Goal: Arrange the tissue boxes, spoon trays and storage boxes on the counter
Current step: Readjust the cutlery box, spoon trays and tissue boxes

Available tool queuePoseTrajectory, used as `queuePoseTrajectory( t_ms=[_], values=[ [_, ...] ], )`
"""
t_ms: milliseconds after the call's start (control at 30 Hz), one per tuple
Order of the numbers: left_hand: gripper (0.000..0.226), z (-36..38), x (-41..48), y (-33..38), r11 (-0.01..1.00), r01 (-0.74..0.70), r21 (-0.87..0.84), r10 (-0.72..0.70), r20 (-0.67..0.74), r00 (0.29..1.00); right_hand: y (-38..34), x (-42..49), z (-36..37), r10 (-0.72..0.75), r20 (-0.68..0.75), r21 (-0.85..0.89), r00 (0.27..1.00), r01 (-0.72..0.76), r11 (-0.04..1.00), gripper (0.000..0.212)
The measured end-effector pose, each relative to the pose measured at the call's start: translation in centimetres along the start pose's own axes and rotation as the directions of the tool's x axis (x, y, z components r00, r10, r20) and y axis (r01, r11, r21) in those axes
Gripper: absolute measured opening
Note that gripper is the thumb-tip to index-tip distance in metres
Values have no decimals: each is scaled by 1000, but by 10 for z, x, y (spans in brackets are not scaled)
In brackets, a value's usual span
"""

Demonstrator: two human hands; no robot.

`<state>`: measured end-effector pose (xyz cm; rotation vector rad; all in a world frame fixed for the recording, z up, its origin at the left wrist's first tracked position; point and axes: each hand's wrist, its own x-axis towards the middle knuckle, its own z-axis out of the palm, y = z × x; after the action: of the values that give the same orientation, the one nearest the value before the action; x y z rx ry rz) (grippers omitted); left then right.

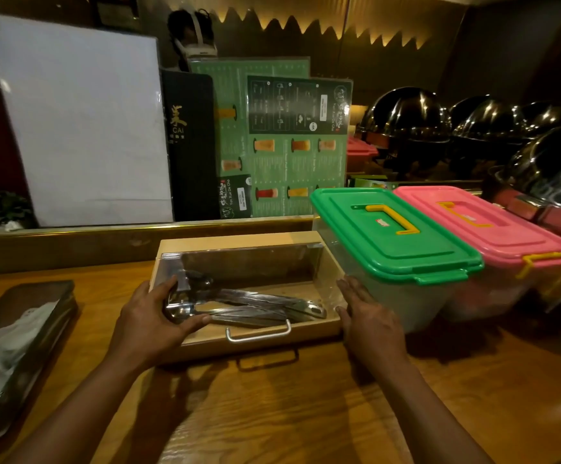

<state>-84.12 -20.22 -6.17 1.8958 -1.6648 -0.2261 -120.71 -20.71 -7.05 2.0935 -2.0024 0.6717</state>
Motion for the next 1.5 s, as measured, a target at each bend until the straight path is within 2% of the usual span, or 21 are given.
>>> queuePoseTrajectory(
  t_ms=[200,333,433,533,667,867,933,1033,1167,1233,1367,1500],
  values=[
    [117,3,5,-6,999,-14,34,13,38,999,5,0,3,16,32,43,999,-18,999,59],
    [117,0,3,-8,1000,3,-19,-2,59,998,2,0,-3,16,55,75,998,-20,997,59],
    [106,-10,-5,-1,997,-17,-75,22,54,998,-9,0,-9,23,18,114,1000,-25,993,55],
    [103,-24,-15,-3,995,-7,-95,13,65,998,-28,-3,-11,15,-67,182,998,-3,983,45],
    [91,-46,-23,-34,989,-26,-144,39,85,996,-81,-12,-16,-98,-120,354,988,135,925,16],
    [58,-100,-31,-101,995,-12,-100,10,-20,1000,-198,-36,0,-331,-126,497,935,348,795,10],
    [55,-119,-31,-131,993,22,-114,-28,-51,998,-242,-48,10,-393,-106,540,913,385,749,16],
    [58,-147,-32,-175,992,80,-95,-82,-16,996,-311,-70,27,-448,-51,579,893,392,715,28],
    [64,-163,-32,-227,993,101,-65,-103,-28,994,-393,-98,59,-463,188,531,866,307,790,70],
    [66,-162,-32,-239,990,97,-105,-100,-24,995,-420,-106,72,-434,259,507,863,260,822,84],
    [63,-151,-36,-246,942,169,-291,-148,91,985,-442,-122,81,-331,325,467,886,154,871,86],
    [55,-135,-28,-248,911,240,-337,-209,127,970,-440,-124,84,-261,321,418,911,111,902,82]
  ],
)
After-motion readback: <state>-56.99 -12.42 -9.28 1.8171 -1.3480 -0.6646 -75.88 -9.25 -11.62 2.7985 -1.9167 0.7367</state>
